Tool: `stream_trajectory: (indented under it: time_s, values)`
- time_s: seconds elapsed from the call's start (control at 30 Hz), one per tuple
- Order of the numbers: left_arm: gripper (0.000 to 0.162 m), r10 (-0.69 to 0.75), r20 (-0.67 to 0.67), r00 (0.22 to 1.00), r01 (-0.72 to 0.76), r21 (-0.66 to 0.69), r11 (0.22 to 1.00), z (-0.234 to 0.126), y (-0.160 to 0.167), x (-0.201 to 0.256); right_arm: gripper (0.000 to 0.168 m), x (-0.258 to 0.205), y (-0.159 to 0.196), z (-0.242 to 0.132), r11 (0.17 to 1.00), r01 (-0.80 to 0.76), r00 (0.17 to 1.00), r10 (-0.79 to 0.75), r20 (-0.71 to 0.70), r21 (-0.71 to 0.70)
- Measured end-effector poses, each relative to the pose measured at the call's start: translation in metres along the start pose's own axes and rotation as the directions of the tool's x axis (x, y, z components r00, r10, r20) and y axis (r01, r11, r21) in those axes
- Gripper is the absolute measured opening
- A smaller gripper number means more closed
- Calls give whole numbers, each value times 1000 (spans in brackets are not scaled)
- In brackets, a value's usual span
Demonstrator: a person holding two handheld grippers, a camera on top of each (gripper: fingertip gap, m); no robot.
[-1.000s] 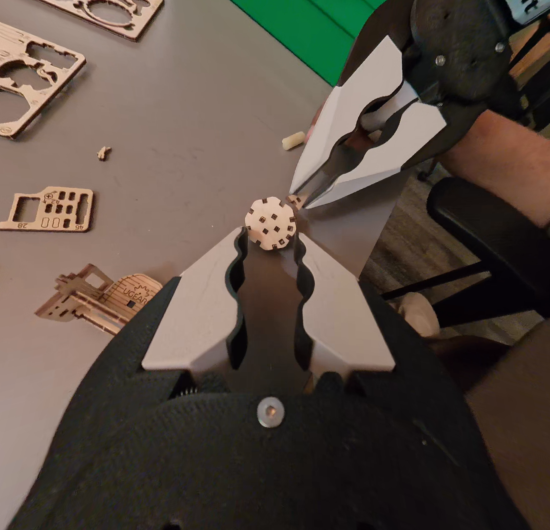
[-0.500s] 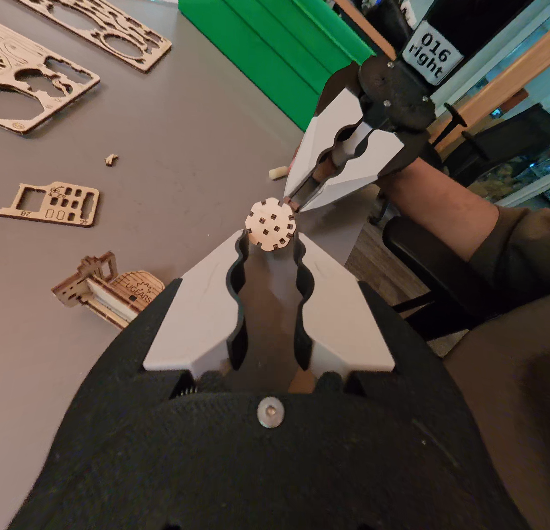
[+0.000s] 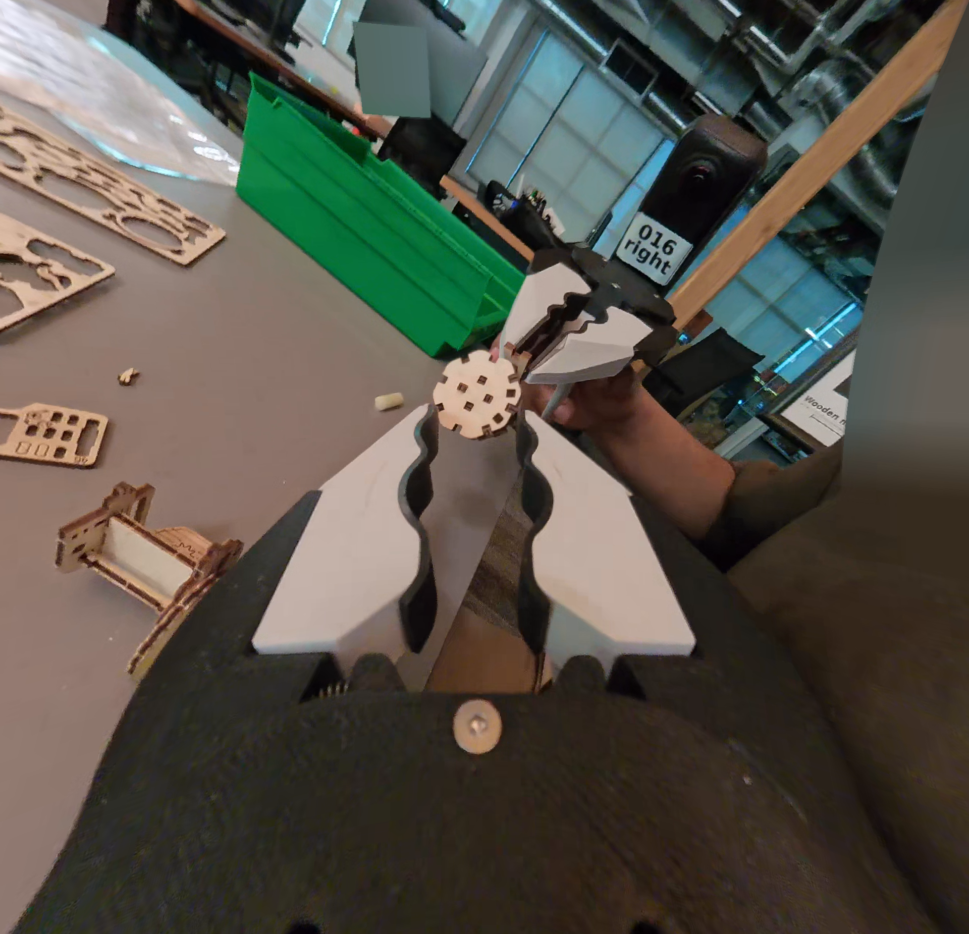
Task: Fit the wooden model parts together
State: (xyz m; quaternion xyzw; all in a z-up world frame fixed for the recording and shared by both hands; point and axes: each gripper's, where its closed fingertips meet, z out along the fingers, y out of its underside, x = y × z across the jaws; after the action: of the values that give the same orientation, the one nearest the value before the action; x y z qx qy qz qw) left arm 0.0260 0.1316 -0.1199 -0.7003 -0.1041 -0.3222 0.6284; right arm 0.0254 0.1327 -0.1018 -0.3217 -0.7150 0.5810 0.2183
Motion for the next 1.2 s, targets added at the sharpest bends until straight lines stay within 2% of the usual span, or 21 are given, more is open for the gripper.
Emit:
stream_trajectory:
  time_s: [0.23,0.47,0.97,1.2]
  values:
    - [26,40,-36,999,-38,74,997,-15,-8,12,6,-6,-9,1,999,-49,995,50,-84,17]
    - [26,75,-35,997,-73,57,996,-14,-4,14,6,-10,-9,2,993,-108,993,111,-48,52]
    - [26,153,-39,987,-152,40,988,-9,3,15,6,-13,-4,-1,998,-66,996,67,-51,16]
    - [26,115,-63,991,-112,45,993,-8,6,15,6,-14,-3,-3,998,-61,997,61,-46,-5]
